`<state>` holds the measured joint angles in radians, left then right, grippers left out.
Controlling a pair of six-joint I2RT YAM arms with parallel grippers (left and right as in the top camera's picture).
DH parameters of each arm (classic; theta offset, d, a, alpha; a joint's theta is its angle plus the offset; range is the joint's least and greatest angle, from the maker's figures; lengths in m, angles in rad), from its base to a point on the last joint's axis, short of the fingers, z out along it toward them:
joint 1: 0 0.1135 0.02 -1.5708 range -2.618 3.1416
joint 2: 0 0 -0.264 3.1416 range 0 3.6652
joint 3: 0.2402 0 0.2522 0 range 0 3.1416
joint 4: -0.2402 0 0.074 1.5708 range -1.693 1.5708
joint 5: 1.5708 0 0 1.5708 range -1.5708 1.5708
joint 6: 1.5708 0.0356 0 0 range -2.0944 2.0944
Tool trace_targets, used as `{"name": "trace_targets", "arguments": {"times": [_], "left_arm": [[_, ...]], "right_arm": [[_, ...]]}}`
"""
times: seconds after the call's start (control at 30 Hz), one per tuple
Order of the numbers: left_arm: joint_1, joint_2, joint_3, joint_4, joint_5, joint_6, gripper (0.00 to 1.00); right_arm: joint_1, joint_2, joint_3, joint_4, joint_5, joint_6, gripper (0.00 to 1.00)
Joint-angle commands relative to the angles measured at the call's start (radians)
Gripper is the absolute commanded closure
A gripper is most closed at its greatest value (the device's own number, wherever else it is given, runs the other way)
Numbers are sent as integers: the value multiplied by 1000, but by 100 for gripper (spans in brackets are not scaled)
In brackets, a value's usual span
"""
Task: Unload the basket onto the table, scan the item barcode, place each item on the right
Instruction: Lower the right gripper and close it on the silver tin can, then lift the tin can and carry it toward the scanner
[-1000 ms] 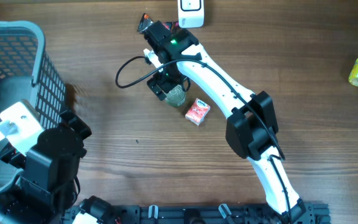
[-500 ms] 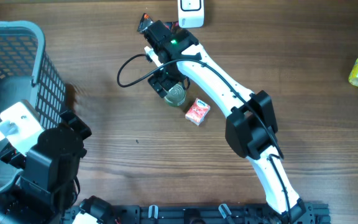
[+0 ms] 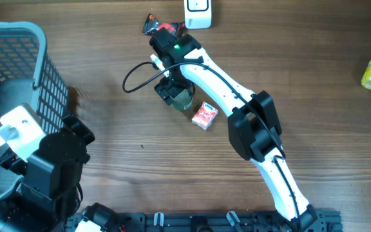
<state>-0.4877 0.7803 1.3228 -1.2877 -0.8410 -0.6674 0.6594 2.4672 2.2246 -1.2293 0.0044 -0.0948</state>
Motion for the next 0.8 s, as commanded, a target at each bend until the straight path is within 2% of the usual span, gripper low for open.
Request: {"name": "trace_targets", "arguments": {"times": [0.0,0.23,0.3,0.37,0.77], "left_arm": [[5,0,-3,-3,-24,8,0],[5,0,-3,-4,-25,8,0],[5,0,-3,-4,-25,8,0],[5,0,-3,-4,-25,8,0],[5,0,-3,-4,-25,8,0]], "right_arm": [[-7,57,-8,-23,-5,-9,0],[-7,63,-8,-40,-5,2,2],[-9,63,-8,-48,-5,30,13],[-9,63,-8,-53,-6,47,16],[-9,63,-8,-69,-69,113,22]]}}
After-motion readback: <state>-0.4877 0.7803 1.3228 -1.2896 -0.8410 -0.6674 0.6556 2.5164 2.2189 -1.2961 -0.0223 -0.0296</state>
